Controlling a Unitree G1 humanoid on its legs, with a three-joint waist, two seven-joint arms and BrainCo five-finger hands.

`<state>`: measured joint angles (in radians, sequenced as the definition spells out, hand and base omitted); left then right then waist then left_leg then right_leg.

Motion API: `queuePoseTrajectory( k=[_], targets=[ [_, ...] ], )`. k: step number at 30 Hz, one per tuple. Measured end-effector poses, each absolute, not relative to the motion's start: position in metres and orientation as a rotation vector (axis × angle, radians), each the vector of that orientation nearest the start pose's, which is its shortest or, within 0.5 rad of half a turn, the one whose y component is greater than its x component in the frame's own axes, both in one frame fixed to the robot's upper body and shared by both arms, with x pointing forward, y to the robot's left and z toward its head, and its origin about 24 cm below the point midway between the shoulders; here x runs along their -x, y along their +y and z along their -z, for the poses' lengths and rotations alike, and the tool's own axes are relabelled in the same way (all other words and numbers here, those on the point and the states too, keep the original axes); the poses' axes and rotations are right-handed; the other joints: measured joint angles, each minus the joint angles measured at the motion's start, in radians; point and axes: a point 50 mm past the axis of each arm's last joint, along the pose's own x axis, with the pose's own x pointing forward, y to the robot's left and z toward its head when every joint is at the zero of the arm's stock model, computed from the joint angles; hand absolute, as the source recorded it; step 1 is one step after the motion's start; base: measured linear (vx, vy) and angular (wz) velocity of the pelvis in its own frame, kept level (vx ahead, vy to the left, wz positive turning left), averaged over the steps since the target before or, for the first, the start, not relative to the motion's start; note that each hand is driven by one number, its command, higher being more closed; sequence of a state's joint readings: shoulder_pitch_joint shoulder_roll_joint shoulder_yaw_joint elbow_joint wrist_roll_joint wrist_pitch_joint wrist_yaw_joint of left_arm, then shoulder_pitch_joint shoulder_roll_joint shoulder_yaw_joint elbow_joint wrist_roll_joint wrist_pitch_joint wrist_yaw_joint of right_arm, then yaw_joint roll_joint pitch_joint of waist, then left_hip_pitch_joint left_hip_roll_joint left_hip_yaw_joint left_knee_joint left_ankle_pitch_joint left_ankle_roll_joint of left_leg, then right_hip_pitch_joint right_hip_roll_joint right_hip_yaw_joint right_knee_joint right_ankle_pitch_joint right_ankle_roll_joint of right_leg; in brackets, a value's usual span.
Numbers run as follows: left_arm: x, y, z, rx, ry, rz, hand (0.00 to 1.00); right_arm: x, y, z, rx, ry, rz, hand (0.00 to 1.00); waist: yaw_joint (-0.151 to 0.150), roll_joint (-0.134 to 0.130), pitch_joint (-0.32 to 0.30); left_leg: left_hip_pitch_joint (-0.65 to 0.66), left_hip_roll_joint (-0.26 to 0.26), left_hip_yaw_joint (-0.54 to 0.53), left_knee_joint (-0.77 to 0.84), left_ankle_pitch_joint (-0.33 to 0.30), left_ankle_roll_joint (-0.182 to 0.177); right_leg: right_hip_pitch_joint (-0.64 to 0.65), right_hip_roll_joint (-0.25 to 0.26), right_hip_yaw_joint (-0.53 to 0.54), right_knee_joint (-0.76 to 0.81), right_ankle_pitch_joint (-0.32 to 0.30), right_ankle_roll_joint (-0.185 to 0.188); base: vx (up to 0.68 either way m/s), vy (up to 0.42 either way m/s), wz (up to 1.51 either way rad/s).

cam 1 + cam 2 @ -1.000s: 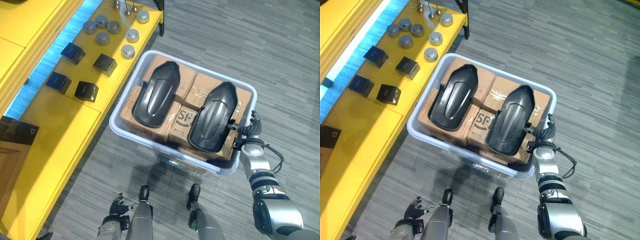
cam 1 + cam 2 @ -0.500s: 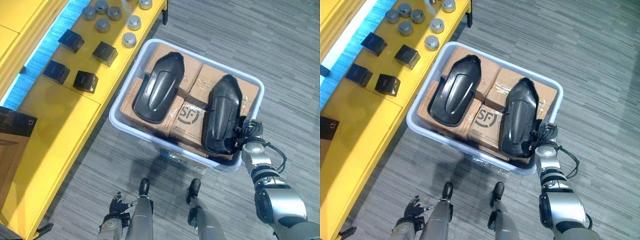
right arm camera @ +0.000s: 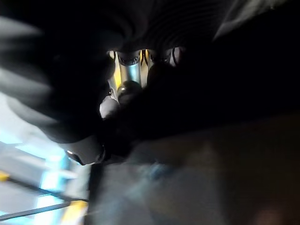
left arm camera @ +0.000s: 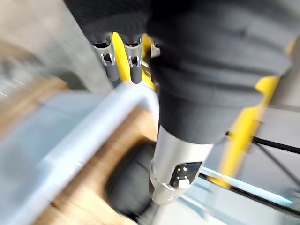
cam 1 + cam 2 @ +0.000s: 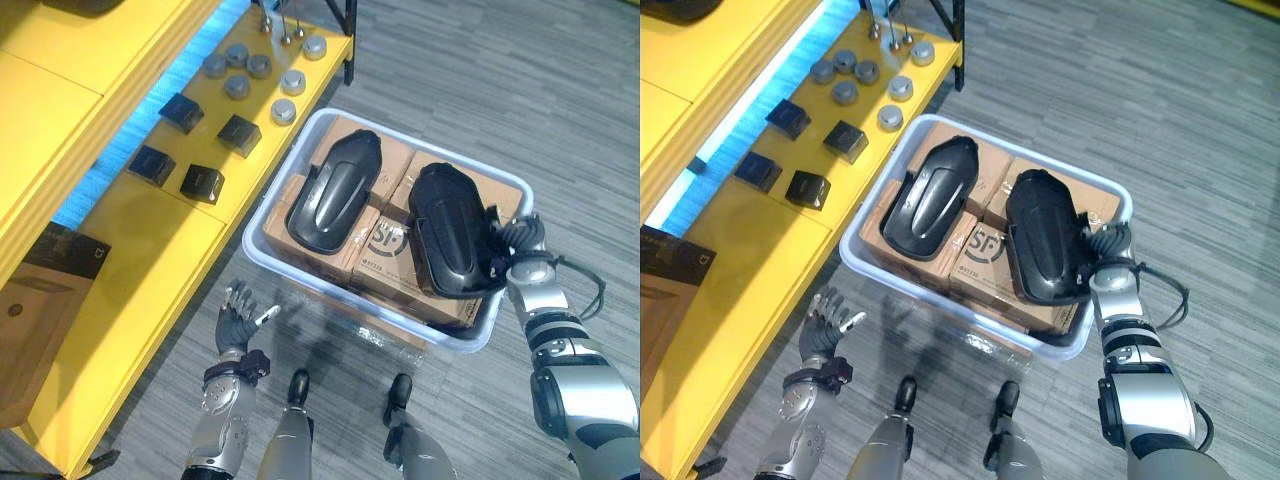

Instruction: Walk over and take plastic housings, then place them on the shelf

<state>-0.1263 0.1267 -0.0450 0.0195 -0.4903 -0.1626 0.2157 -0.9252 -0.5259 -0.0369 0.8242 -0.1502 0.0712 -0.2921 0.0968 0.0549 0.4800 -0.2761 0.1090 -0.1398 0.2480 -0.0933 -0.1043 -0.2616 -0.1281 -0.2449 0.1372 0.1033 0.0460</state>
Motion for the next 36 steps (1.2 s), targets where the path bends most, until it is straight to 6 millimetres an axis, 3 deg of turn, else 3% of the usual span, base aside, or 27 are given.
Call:
queuePoseTrajectory(
  k=[3, 7, 10, 11, 15, 16, 21, 26, 31, 36],
  targets=[
    [-0.279, 0.160, -0.100, 0.404, -0.271, -0.113, 0.00, -0.382, -0.262, -0.211, 0.644, -0.235, 0.499, 1.00, -0.003, -0.001, -0.017, 0.058, -0.001, 0.006, -0.042, 0.010, 0.003, 0.045, -0.003, -0.003, -0.013, -0.001, 0.001, -0.01, 0.006, 0.05],
    [-0.297, 0.138, -0.120, 0.436, -0.304, -0.009, 0.00, -0.380, -0.237, -0.211, 0.731, -0.303, 0.445, 1.00, -0.007, -0.007, -0.069, 0.108, 0.001, 0.034, -0.108, 0.040, 0.002, 0.056, -0.003, 0.018, -0.025, 0.000, 0.001, 0.03, -0.005, -0.12],
    [-0.314, 0.123, -0.123, 0.455, -0.263, 0.056, 0.00, -0.379, -0.213, -0.208, 0.772, -0.354, 0.391, 1.00, -0.026, -0.017, -0.098, 0.138, 0.004, 0.052, -0.137, 0.059, 0.003, 0.075, -0.002, 0.020, -0.035, 0.001, 0.001, 0.06, -0.010, -0.10],
    [-0.325, 0.116, -0.120, 0.474, -0.212, 0.075, 0.00, -0.378, -0.196, -0.209, 0.791, -0.390, 0.354, 1.00, -0.035, -0.031, -0.120, 0.151, 0.005, 0.064, -0.145, 0.072, 0.004, 0.082, 0.001, 0.031, -0.045, 0.005, 0.001, 0.07, -0.011, -0.19],
    [-0.342, 0.102, -0.113, 0.523, -0.109, 0.105, 0.00, -0.374, -0.170, -0.216, 0.811, -0.479, 0.310, 1.00, -0.055, -0.048, -0.168, 0.163, 0.008, 0.085, -0.148, 0.078, 0.005, 0.100, 0.006, 0.042, -0.077, 0.015, 0.001, 0.07, -0.003, -0.13],
    [-0.346, 0.102, -0.111, 0.512, -0.087, 0.097, 0.00, -0.374, -0.164, -0.215, 0.812, -0.488, 0.300, 0.00, -0.060, -0.050, -0.175, 0.168, 0.008, 0.086, -0.148, 0.079, 0.004, 0.107, 0.007, 0.043, -0.085, 0.017, 0.000, 0.04, 0.007, -0.01],
    [-0.352, 0.101, -0.116, 0.500, -0.086, 0.085, 0.00, -0.376, -0.161, -0.209, 0.799, -0.468, 0.300, 0.00, -0.056, -0.050, -0.176, 0.153, 0.014, 0.086, -0.149, 0.082, 0.000, 0.104, 0.016, 0.042, -0.113, 0.038, -0.005, 0.01, 0.002, -0.01],
    [-0.349, 0.098, -0.111, 0.512, -0.071, 0.062, 0.00, -0.378, -0.178, -0.171, 0.628, -0.287, 0.352, 0.00, -0.051, -0.053, -0.174, 0.119, 0.013, 0.086, -0.148, 0.084, -0.002, 0.071, 0.016, 0.041, -0.112, 0.051, -0.007, -0.03, 0.005, 0.01],
    [-0.329, 0.094, -0.103, 0.561, -0.083, 0.060, 0.00, -0.345, -0.201, -0.123, 0.470, -0.175, 0.453, 0.00, -0.055, -0.054, -0.173, 0.120, 0.013, 0.086, -0.150, 0.082, -0.002, 0.072, 0.016, 0.041, -0.112, 0.050, -0.006, 0.00, 0.000, 0.00],
    [-0.319, 0.100, -0.089, 0.526, -0.064, 0.041, 0.00, -0.326, -0.219, -0.096, 0.444, -0.090, 0.503, 0.00, -0.061, -0.054, -0.174, 0.155, 0.013, 0.088, -0.176, 0.075, 0.000, 0.096, 0.016, 0.043, -0.112, 0.043, 0.004, 0.00, 0.000, 0.00]
  ],
)
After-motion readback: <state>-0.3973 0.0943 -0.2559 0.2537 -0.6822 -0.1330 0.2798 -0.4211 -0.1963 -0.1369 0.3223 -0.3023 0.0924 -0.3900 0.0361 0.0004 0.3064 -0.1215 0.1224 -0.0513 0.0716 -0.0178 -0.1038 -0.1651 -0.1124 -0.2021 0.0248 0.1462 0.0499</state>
